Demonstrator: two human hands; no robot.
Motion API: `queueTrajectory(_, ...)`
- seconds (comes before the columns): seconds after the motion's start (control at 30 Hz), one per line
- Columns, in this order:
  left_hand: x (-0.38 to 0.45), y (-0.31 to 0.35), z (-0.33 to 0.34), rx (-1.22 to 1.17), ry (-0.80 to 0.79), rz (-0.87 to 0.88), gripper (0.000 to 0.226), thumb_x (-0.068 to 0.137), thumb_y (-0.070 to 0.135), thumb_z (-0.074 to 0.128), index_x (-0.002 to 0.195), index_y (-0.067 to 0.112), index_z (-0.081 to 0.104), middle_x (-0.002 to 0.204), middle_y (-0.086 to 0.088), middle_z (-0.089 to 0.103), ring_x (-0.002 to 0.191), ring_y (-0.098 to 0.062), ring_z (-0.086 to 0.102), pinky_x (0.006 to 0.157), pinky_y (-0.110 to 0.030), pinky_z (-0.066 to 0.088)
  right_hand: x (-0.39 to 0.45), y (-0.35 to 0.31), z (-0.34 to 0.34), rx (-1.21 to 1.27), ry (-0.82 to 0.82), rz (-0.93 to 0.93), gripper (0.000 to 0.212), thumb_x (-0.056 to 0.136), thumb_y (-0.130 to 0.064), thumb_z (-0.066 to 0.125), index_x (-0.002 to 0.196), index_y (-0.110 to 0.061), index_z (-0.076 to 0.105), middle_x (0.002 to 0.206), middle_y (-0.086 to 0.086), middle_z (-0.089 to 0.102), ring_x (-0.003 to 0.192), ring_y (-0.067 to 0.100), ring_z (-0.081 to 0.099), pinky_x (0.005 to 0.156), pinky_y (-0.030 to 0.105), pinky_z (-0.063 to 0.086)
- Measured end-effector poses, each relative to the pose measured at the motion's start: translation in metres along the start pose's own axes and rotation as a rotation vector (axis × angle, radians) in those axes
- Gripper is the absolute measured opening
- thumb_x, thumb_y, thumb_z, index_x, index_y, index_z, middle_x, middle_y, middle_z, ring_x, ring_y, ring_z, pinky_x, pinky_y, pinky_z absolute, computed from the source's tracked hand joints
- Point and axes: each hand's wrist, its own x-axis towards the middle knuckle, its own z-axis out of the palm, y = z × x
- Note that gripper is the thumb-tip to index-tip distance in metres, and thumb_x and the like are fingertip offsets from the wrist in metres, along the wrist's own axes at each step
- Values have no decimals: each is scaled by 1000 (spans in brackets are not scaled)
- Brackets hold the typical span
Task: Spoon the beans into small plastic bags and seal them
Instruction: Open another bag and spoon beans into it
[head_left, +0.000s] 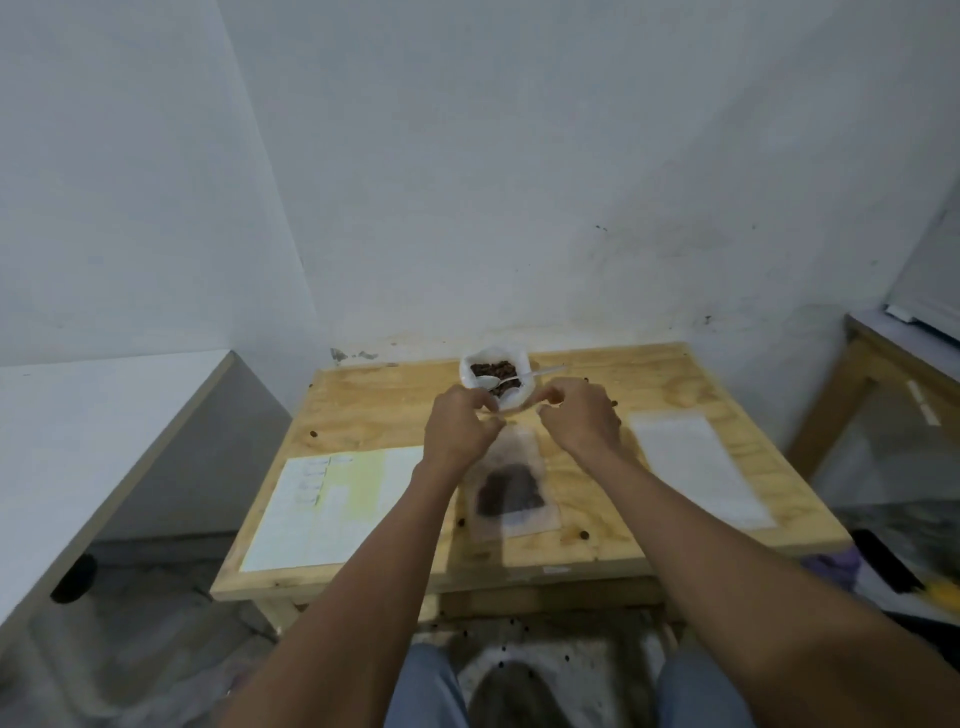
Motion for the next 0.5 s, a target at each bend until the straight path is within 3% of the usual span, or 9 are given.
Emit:
queueTrajectory(0.13,0,55,29,-18,-62,27,18,88,32,73,98,17,75,92,-3,74,88,-21,68,73,-33,54,6,25,-38,-55,119,94,21,86,-12,66,98,-26,76,103,-3,75,98,21,68,70,28,53)
queueTrajectory(0.23,-1,89,59,-31,-102,49,24,89,36,71,102,16,74,95,-5,74,89,-24,69,74,-35,55,6,54,-65,-165,178,185,23,90,-17,68,111,-24,72,119,4,67,121,29,54,82,37,54)
queueTrajectory(0.33,-2,117,89,-57,-128,16,31,90,34,71,109,10,70,99,-10,73,90,-27,68,69,-31,47,1,83,-87,-281,160,321,29,94,-26,67,123,-21,66,135,10,55,129,35,42,99,46,49)
queueTrajectory(0.5,-14,144,121,-83,-169,-51,41,87,29,76,116,5,63,108,-13,67,98,-30,65,69,-31,41,-10,112,-97,-267,47,449,40,97,-32,63,135,-21,57,143,11,52,135,37,40,105,46,41)
